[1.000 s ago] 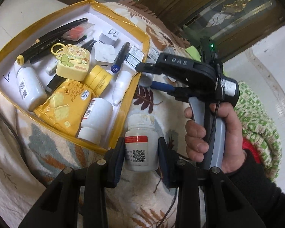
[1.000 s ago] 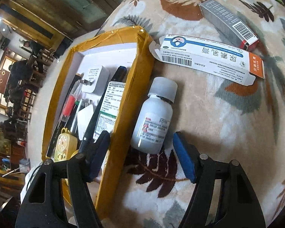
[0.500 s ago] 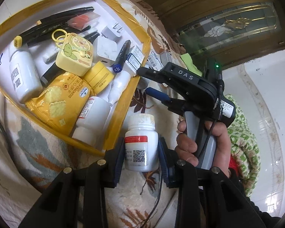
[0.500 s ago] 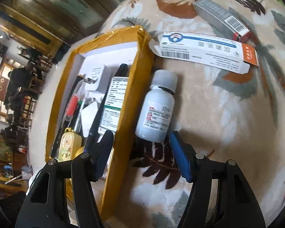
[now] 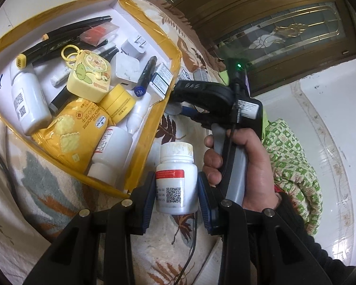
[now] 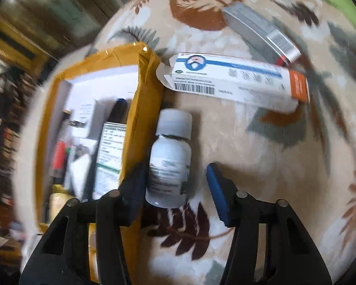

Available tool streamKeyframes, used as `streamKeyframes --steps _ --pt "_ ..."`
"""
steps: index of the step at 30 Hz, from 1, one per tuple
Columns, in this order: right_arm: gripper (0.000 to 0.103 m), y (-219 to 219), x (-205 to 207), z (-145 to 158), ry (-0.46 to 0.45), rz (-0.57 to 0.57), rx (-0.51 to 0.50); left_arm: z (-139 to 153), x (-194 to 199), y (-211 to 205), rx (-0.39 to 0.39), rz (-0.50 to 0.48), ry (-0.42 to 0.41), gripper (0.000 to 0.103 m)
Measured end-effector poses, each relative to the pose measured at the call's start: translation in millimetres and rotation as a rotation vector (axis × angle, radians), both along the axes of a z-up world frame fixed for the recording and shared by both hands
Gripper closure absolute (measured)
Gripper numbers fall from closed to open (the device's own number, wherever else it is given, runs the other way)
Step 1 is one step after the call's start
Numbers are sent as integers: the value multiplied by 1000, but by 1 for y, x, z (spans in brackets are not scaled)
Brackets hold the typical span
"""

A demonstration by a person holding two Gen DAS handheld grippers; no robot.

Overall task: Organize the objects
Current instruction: 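Grasp the white green-labelled bottle with the right tool while the left tool holds its bottle, then carry both bottles down into the white tray and open both tools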

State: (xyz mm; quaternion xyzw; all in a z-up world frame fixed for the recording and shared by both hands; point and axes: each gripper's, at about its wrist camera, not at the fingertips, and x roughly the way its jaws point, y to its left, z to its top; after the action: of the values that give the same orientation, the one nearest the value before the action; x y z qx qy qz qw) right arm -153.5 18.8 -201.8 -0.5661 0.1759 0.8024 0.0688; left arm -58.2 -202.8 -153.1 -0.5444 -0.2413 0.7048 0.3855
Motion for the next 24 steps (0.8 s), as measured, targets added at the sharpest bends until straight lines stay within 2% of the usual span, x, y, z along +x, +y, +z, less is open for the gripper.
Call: streamKeyframes --steps 1,2,6,10,14,19,24 --pt "67 -3 0 0 -7 11 24 0 0 0 -2 1 3 69" --pt "68 -5 2 2 -10 23 45 2 1 -1 -2 3 7 69" --pt "68 1 28 4 8 13 24 3 1 -4 0 12 13 69" --pt "69 7 61 6 68 -13 -73 7 3 -7 -6 20 24 69" --pt "69 9 86 22 133 -39 -119 19 -4 -16 -35 48 57 69" --pt "69 3 91 52 224 -29 -183 32 -34 -40 -58 101 71 69" --pt "69 -19 76 65 260 22 -226 42 -73 -47 -113 114 106 69"
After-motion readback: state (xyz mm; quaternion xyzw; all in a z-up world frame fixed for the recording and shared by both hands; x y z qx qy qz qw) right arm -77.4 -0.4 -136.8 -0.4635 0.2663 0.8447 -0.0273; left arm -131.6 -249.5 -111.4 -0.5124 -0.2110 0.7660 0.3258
